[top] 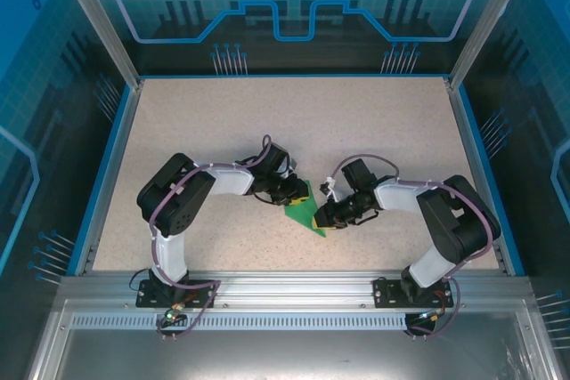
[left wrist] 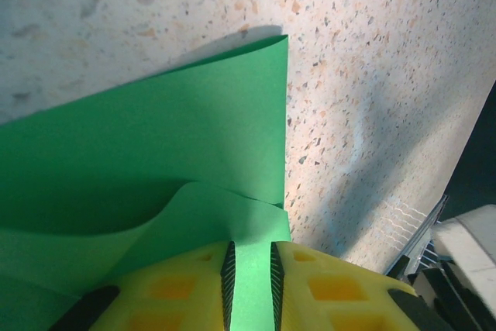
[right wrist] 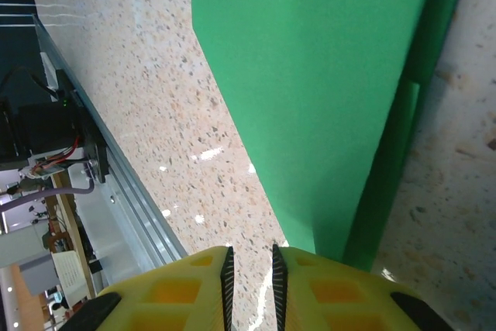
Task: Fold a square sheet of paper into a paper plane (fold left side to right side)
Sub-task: Fourth fold the wing at the center of the table.
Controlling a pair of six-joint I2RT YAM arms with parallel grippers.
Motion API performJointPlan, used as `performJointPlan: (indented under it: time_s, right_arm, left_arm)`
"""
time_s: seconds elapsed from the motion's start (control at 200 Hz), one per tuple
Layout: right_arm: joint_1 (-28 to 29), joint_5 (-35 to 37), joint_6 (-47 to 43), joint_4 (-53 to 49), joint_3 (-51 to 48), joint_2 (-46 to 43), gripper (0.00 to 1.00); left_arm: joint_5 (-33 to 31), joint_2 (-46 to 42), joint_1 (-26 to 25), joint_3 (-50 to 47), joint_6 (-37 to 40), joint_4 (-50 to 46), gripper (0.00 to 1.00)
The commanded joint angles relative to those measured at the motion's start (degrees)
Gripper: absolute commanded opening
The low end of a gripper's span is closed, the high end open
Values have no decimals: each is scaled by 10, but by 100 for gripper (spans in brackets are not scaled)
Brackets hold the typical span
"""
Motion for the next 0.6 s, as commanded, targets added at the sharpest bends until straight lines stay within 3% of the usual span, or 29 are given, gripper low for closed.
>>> performJointPlan:
  time_s: [0.0, 0.595]
  right_arm:
    - [13, 4, -8, -22, 1, 15, 23]
    - [27, 64, -9, -79, 5, 19, 22]
  left_arm:
    - [-31, 13, -3, -23, 9, -62, 23]
    - [-32, 15, 0, -23, 13, -63, 22]
